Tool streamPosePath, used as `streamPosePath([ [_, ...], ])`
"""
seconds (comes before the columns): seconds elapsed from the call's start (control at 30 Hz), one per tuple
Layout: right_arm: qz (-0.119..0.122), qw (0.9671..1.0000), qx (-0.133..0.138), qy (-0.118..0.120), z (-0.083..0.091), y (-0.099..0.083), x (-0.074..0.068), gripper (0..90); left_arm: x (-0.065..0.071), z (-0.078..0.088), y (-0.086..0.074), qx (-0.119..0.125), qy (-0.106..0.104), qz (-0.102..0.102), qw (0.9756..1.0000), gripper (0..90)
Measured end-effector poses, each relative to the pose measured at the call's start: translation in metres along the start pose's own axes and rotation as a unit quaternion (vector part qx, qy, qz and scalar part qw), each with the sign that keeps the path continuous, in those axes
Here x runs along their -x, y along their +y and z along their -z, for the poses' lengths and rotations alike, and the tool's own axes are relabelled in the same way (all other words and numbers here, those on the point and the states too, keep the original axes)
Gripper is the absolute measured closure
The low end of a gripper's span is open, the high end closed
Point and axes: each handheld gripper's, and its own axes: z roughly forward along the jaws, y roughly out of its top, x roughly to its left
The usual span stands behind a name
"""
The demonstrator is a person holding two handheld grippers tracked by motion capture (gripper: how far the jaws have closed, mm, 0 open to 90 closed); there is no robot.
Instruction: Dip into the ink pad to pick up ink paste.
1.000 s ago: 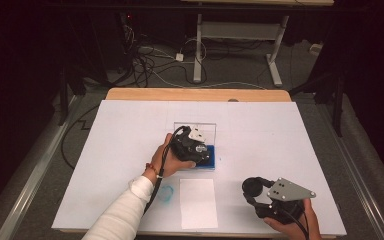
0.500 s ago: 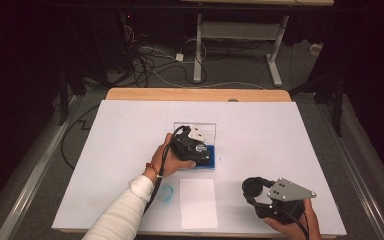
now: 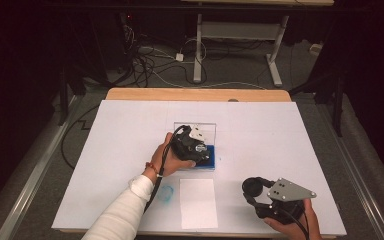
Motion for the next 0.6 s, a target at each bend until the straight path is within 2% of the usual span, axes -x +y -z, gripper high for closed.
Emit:
streamPosePath([
  [0.23, 0.0, 1.0, 0.001, -0.001, 0.001, 0.0, 0.0, 38.8, 0.001, 0.001, 0.002, -0.008, 0.003, -0.002, 1.0, 54.3],
  [0.43, 0.0, 1.0, 0.002, -0.002, 0.001, 0.0, 0.001, 38.7, 0.0, 0.003, 0.002, -0.006, 0.004, 0.004, 1.0, 54.3],
  [0.5, -0.001, 1.0, 0.003, -0.003, 0.001, 0.0, 0.001, 38.7, 0.001, 0.005, 0.001, 0.0, 0.002, 0.005, 1.0, 54.4],
  [0.57, -0.003, 1.0, 0.004, -0.004, 0.002, 0.0, 0.002, 38.7, 0.004, 0.01, 0.002, 0.004, 0.011, -0.005, 0.9999, 54.4],
  [0.6, -0.003, 1.0, 0.004, -0.004, 0.002, 0.0, 0.002, 38.7, 0.005, 0.013, 0.002, 0.011, 0.007, -0.005, 0.9999, 54.4],
])
